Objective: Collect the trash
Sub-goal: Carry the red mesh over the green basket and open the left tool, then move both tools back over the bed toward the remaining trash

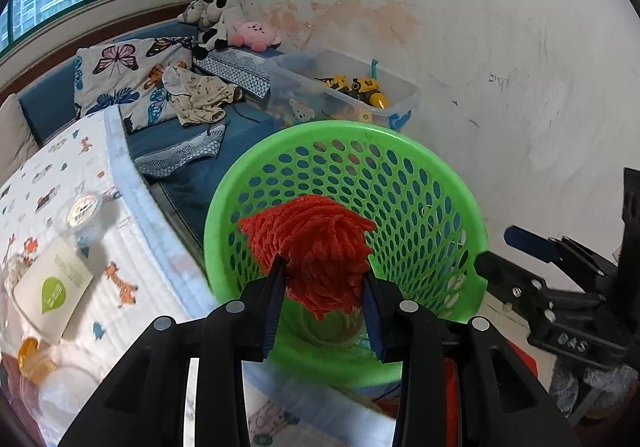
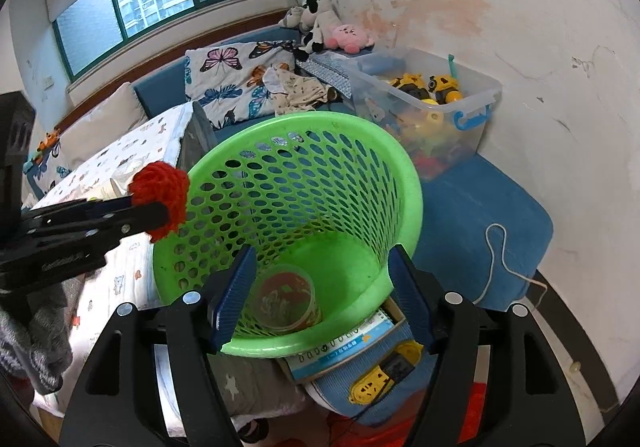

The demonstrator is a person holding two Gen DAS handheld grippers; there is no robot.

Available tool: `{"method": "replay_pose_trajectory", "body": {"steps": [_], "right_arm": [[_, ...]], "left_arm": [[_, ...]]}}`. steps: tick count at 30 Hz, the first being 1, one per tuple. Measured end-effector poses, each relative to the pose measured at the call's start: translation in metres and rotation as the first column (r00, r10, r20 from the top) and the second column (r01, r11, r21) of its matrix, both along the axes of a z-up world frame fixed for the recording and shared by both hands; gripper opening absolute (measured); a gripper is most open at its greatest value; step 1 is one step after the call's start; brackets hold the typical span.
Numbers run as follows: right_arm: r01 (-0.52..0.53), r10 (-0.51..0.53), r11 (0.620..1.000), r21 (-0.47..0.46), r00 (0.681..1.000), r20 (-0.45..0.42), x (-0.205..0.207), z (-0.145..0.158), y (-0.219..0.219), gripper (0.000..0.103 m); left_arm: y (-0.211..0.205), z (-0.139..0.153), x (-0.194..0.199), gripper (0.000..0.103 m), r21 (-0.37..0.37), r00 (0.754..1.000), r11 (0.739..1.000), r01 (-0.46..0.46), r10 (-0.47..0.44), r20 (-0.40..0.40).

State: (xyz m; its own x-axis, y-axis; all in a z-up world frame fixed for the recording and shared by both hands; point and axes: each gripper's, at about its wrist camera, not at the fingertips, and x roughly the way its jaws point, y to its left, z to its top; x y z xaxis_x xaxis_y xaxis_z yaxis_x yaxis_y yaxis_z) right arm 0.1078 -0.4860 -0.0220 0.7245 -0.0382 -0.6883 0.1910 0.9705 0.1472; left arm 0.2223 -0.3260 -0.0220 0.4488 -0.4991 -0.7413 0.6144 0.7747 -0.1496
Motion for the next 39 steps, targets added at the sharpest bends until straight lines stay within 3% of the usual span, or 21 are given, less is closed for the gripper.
{"method": "replay_pose_trajectory", "body": {"steps": [5, 10, 11, 15, 31, 39], "right_arm": [[0.009, -0.009, 1.0, 0.003, 1.0, -0.001, -0.002, -0.003, -0.005, 0.07], [0.016, -0.016, 1.0, 0.01, 1.0, -0.013, -0.002, -0.008, -0.007, 0.071], [0.016, -0.016, 1.0, 0.011, 1.0, -0.014, -0.002, -0.01, -0.008, 0.071], [0.018, -0.018, 1.0, 0.016, 1.0, -0.017, -0.003, -0.013, -0.009, 0.071], [-0.018, 0.018, 1.0, 0.018, 1.0, 0.009, -0.009, -0.003, 0.012, 0.071], [-0.097, 0.097, 0.995, 0.019, 0.995, 0.021, -0.005, 0.005, 0.048, 0.073]], "left_arm": [[-0.021, -0.003, 0.015, 0.037, 0.024, 1.0, 1.0, 0.002, -0.002, 0.002], [-0.037, -0.003, 0.028, 0.055, 0.039, 1.0, 0.999, 0.003, -0.003, 0.012], [-0.038, -0.003, 0.03, 0.066, 0.039, 1.0, 0.999, -0.003, 0.003, 0.02], [-0.034, -0.001, 0.036, 0.074, 0.003, 0.999, 1.0, -0.024, 0.024, 0.024], [0.052, 0.017, 0.003, 0.074, -0.056, 0.991, 0.991, -0.125, 0.128, 0.04], [0.109, 0.025, -0.03, 0.074, -0.06, 0.979, 0.98, -0.188, 0.192, 0.062]]}}
